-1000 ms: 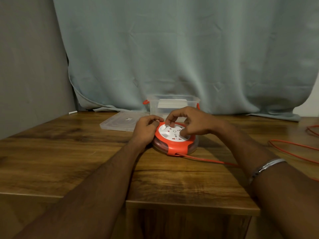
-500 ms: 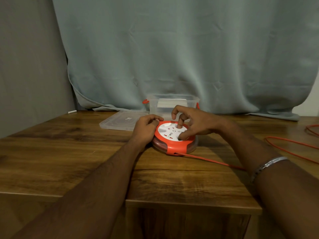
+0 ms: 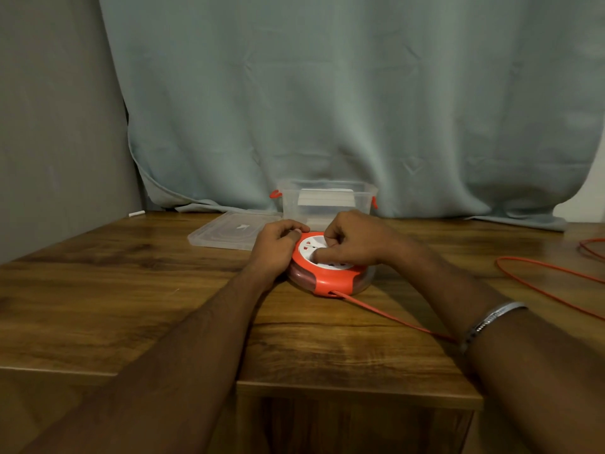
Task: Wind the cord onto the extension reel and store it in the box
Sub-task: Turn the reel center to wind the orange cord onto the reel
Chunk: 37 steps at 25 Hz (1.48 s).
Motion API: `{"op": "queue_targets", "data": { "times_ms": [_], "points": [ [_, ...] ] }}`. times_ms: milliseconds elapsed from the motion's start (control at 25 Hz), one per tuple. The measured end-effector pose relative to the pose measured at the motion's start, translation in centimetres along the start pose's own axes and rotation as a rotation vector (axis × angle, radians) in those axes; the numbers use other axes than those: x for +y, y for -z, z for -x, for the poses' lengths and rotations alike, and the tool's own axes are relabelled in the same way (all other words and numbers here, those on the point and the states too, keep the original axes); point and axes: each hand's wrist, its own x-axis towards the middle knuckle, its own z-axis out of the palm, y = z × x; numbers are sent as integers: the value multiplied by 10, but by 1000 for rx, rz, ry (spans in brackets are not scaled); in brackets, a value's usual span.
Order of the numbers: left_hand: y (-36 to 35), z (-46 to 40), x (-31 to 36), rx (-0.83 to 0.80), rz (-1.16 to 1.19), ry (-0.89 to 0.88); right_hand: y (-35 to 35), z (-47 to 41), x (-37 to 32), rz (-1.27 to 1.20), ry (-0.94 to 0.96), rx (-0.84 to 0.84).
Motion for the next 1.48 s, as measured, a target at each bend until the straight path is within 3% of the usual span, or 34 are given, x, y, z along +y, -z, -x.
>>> {"op": "queue_targets", "data": {
  "times_ms": [200,320,600,1000,1480],
  "points": [
    [0,0,0,-3,14,9,4,-2,-1,-50,46,57],
    [0,0,1,0,10,22,16,3,7,-203,95,-31],
    [-1,2,2,-3,-5,32,24,5,22,-275,30,-213],
    [0,-1,0,11,-22,0,14,6,14,-198,37,-97],
    [-1,0,0,-10,-31,-14,7,-1,10,-184,50,-92]
  ]
}}
